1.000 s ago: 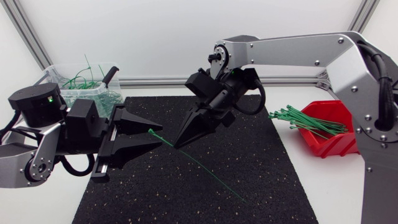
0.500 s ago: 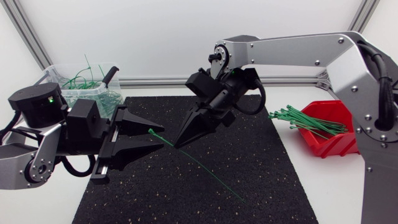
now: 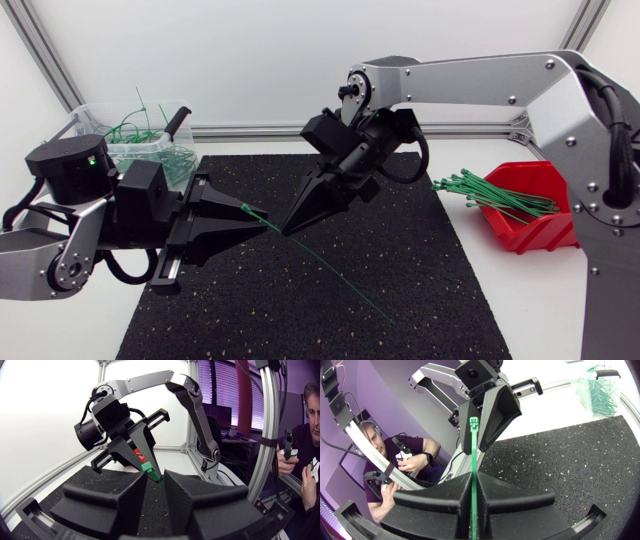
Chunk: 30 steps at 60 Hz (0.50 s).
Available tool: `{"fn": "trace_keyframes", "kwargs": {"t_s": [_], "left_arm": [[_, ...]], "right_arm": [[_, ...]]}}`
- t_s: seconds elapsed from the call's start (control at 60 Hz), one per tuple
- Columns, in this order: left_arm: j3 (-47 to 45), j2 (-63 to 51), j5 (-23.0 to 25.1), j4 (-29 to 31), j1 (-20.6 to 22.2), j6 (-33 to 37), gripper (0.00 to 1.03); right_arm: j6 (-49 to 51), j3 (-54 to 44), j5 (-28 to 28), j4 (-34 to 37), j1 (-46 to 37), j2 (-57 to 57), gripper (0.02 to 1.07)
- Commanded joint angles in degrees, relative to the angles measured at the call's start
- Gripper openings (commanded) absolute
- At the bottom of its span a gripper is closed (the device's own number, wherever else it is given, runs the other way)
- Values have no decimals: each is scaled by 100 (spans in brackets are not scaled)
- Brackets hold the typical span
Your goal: Take a green cable tie from the red box, thread the tail through the head to close it, then place it in the transparent bin on the left.
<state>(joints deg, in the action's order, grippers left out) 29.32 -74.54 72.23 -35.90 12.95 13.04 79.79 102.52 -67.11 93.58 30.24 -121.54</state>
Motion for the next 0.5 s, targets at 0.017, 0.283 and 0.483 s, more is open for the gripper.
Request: {"fn": "trace_keyframes", "kwargs": {"t_s": [0.017,0.283,0.483], "left_arm": [[144,-78,116,-84,58,-100,23],[170,-104,134,-101,94,-108,4],[276,-219,301,-93,76,-188,4]], "right_arm": [[169,-92,-30,11,-27,-151,8],[169,-92,-30,2,-9,-169,8],[133,-65,-39,64,0,-195,12]]}}
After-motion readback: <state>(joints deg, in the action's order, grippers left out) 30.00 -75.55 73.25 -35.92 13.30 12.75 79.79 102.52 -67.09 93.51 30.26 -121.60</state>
